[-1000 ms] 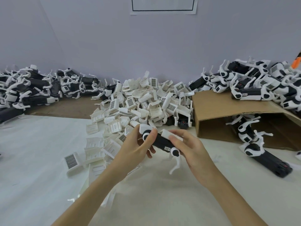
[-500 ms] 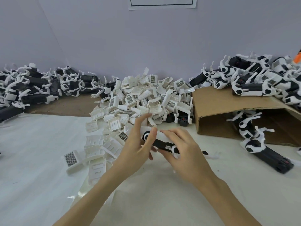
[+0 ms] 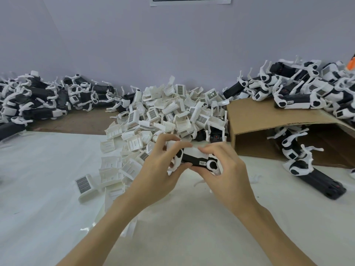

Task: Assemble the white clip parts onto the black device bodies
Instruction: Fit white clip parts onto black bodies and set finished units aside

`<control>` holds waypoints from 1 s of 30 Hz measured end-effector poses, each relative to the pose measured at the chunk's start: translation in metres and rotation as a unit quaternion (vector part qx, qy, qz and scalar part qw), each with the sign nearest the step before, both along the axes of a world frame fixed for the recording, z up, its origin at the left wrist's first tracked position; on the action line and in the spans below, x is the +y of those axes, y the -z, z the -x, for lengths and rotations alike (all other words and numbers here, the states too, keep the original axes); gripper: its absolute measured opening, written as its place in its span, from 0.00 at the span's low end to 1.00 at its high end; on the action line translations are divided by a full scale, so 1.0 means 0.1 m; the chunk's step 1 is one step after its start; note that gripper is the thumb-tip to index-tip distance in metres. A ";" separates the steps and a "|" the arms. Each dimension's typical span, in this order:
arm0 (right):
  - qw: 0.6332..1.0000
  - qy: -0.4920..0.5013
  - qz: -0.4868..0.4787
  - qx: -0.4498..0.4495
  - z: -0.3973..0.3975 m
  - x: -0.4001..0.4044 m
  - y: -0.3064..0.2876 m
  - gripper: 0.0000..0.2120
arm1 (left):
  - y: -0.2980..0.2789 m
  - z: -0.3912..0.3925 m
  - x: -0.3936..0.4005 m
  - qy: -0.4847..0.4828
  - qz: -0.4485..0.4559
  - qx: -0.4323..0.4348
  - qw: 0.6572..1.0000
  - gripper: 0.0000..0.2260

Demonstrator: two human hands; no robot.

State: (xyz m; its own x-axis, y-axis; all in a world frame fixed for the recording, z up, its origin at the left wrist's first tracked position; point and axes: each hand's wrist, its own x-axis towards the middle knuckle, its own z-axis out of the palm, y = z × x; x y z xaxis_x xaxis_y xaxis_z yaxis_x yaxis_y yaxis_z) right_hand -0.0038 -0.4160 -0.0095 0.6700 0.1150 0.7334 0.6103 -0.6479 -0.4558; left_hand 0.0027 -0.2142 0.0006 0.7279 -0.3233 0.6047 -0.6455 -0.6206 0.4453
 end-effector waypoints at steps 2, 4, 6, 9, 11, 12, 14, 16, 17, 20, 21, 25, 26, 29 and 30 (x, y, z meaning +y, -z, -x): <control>1.000 0.007 -0.001 -0.004 0.00 -0.02 0.00 0.21 | 0.01 -0.01 0.00 0.000 -0.002 -0.006 1.000 0.17; 1.000 0.006 -0.001 -0.008 0.00 -0.02 0.00 0.22 | 0.02 -0.01 0.00 0.002 -0.002 -0.015 1.000 0.17; 1.000 0.007 0.003 -0.009 -0.01 -0.02 -0.01 0.22 | 0.02 0.00 -0.01 0.004 -0.005 -0.024 1.000 0.16; 0.993 -0.044 -0.045 0.098 -0.06 -0.10 -0.01 0.20 | -0.02 0.01 0.00 0.015 -0.014 -0.030 0.999 0.16; 0.917 -0.200 -0.170 0.300 -0.08 -0.19 -0.08 0.19 | -0.06 0.01 0.03 0.058 -0.033 -0.052 0.996 0.15; 0.856 -0.267 -0.237 0.375 -0.09 -0.25 -0.11 0.19 | -0.07 0.01 0.05 0.080 -0.052 -0.075 0.993 0.14; 0.804 -0.317 -0.260 0.430 -0.10 -0.35 -0.13 0.21 | -0.08 0.01 0.08 0.100 -0.093 -0.136 0.981 0.14; 0.831 -0.310 -0.190 0.421 -0.10 -0.40 -0.13 0.20 | -0.07 -0.02 0.09 0.087 -0.121 -0.190 0.971 0.15; 0.847 -0.294 -0.170 0.408 -0.10 -0.39 -0.11 0.18 | -0.06 -0.03 0.09 0.077 -0.124 -0.197 0.969 0.15; 0.936 -0.166 -0.136 0.280 -0.11 -0.30 -0.07 0.12 | -0.04 -0.02 0.08 0.064 -0.056 -0.080 0.993 0.26; 0.964 -0.122 -0.105 0.211 -0.09 -0.25 -0.06 0.15 | -0.02 -0.01 0.07 0.061 -0.005 -0.018 0.998 0.31; 0.996 -0.080 0.040 0.007 -0.04 -0.09 -0.01 0.19 | 0.00 -0.04 0.05 0.020 0.064 0.066 0.996 0.25; 0.996 -0.073 0.052 -0.012 -0.05 -0.08 0.00 0.19 | 0.00 -0.05 0.06 0.018 0.049 0.050 0.997 0.22; 0.997 -0.063 0.046 -0.016 -0.03 -0.06 0.00 0.20 | -0.02 -0.07 0.12 0.023 0.030 0.032 0.999 0.17; 0.997 -0.064 0.040 -0.011 -0.02 -0.05 0.01 0.20 | -0.03 -0.07 0.12 0.020 0.024 0.025 0.999 0.17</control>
